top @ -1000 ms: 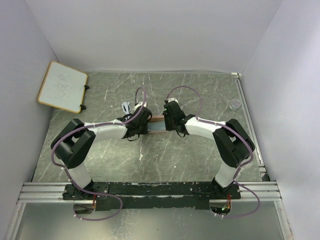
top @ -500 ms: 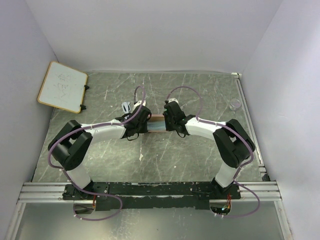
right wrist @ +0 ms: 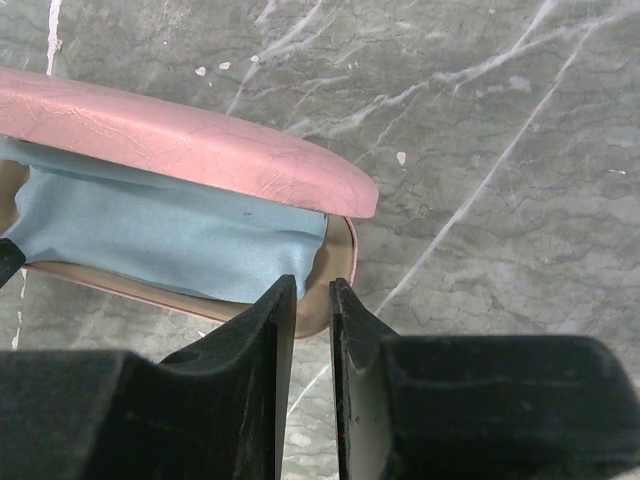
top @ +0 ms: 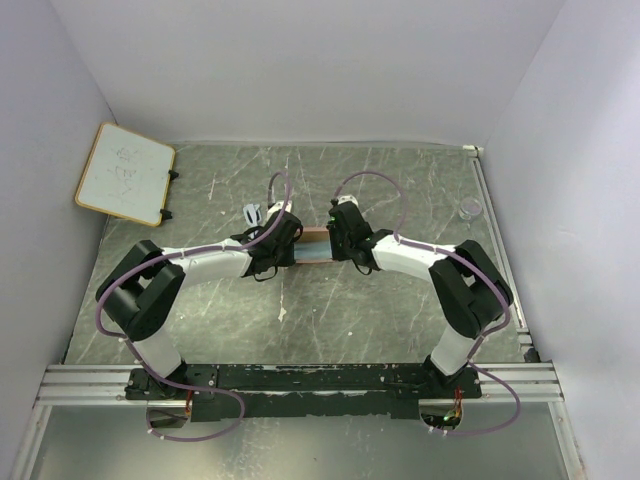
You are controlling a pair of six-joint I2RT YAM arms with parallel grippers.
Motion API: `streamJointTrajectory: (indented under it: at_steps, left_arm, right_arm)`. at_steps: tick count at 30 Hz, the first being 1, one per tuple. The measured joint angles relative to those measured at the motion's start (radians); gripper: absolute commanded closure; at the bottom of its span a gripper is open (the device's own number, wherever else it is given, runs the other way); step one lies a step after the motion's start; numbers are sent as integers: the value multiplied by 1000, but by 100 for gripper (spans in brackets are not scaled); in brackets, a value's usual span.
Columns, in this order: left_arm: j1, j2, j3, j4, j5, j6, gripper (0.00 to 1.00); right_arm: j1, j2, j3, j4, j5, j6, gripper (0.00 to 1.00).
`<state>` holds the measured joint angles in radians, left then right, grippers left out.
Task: Organize the sunglasses
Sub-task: Place the glasses cleaning cloth in the sunglasses case.
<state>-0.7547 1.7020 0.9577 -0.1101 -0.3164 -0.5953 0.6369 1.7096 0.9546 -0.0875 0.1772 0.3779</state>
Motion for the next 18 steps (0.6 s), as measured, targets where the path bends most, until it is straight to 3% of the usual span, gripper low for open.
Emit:
streamJointTrajectory:
  at_steps: [18]
  left_arm:
    - [0,0,0,-1,-13,5,65]
  right_arm:
    - [0,-28,-9,0,15,5,77]
